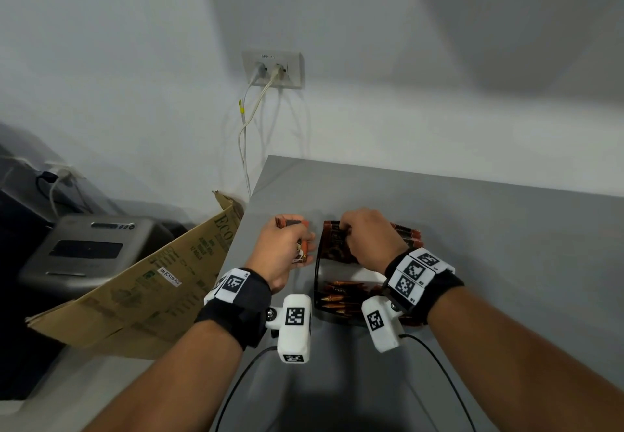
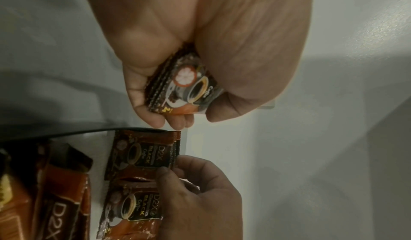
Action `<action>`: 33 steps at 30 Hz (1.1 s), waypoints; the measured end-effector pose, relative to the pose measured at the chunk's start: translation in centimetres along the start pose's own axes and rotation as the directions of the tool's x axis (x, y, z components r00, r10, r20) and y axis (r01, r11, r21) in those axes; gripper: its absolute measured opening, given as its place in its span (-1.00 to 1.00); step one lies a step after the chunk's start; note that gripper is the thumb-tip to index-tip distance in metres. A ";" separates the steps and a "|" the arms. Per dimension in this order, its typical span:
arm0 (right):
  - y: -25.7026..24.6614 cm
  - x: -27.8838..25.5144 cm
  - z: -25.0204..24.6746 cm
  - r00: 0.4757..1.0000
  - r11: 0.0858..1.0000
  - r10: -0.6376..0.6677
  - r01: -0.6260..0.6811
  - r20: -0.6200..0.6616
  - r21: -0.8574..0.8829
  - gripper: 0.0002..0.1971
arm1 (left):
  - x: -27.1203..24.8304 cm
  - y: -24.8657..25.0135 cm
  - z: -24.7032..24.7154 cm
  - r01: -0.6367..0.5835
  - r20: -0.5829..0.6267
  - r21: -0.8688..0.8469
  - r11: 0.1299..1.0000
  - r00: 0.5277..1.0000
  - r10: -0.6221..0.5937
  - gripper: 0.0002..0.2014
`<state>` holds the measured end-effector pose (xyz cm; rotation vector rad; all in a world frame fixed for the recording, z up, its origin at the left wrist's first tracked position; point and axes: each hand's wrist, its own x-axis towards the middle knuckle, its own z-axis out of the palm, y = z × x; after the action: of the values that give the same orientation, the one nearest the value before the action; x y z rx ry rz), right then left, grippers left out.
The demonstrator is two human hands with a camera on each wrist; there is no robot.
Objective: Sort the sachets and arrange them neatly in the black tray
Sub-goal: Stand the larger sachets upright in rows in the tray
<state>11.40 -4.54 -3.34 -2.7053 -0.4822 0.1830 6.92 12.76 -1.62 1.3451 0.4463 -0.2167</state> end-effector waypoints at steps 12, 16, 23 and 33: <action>-0.9 -2.3 -6.5 0.998 0.880 0.067 -0.057 -0.004 0.471 -0.82 | -0.3 0.7 2.8 -0.140 0.205 -0.019 0.990 0.969 0.141 -0.71; 1.1 -2.7 -8.2 0.980 0.906 0.166 -0.110 -0.105 0.409 -0.87 | -0.1 1.2 3.1 -0.132 0.138 -0.008 0.991 0.982 0.131 -0.77; 3.9 -3.5 -4.2 0.980 0.982 0.175 -0.181 0.093 0.057 -0.85 | 0.0 0.5 1.6 -0.040 0.047 0.030 0.999 0.998 0.038 -0.81; 4.7 -2.3 -1.2 0.989 0.989 0.140 -0.141 0.040 0.031 -0.86 | -0.3 0.3 1.1 -0.011 0.061 0.062 0.998 0.998 0.007 -0.86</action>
<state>10.91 -9.83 -3.91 -2.7079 -0.2959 0.2791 6.95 11.69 -1.06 1.3978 0.3849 -0.2659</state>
